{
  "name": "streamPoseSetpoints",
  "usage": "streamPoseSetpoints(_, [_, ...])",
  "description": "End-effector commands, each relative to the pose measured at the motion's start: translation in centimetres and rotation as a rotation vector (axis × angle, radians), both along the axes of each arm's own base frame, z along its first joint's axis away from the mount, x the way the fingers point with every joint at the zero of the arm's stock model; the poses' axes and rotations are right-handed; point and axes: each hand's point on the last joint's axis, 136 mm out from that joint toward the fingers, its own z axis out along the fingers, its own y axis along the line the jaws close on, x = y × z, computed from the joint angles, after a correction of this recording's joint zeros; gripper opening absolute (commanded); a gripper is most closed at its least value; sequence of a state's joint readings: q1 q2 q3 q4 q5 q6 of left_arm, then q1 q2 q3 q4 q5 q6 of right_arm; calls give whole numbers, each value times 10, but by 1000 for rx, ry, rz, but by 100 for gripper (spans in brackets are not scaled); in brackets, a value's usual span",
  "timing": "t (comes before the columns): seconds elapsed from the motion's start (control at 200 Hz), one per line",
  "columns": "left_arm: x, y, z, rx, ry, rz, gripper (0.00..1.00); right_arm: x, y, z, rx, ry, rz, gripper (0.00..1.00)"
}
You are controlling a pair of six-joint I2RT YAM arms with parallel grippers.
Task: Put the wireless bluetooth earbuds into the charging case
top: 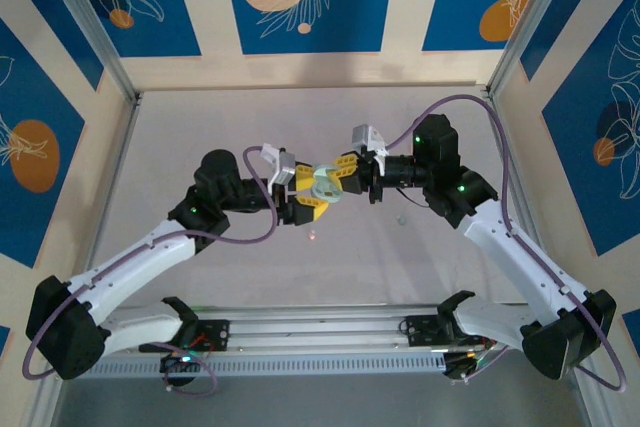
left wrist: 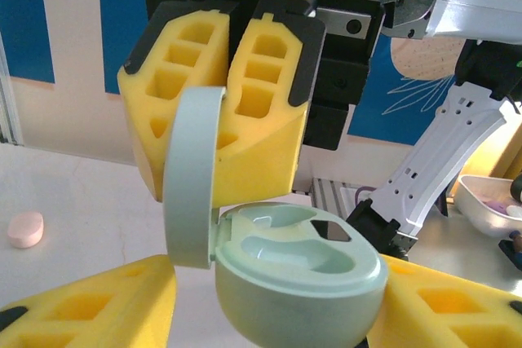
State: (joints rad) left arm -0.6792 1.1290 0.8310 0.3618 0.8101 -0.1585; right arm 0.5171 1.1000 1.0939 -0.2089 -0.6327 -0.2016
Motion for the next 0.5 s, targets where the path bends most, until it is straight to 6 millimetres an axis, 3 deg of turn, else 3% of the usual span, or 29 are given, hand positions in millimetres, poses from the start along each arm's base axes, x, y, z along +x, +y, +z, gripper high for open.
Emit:
streamPoseSetpoints(0.0, [1,-4,9,-9,-7,-6,62,-5,2,12,25,-11,23,7])
streamPoseSetpoints(0.495, [4,-10,16,-41,-8,13,69,2,2,6,-5,-54,-48,7])
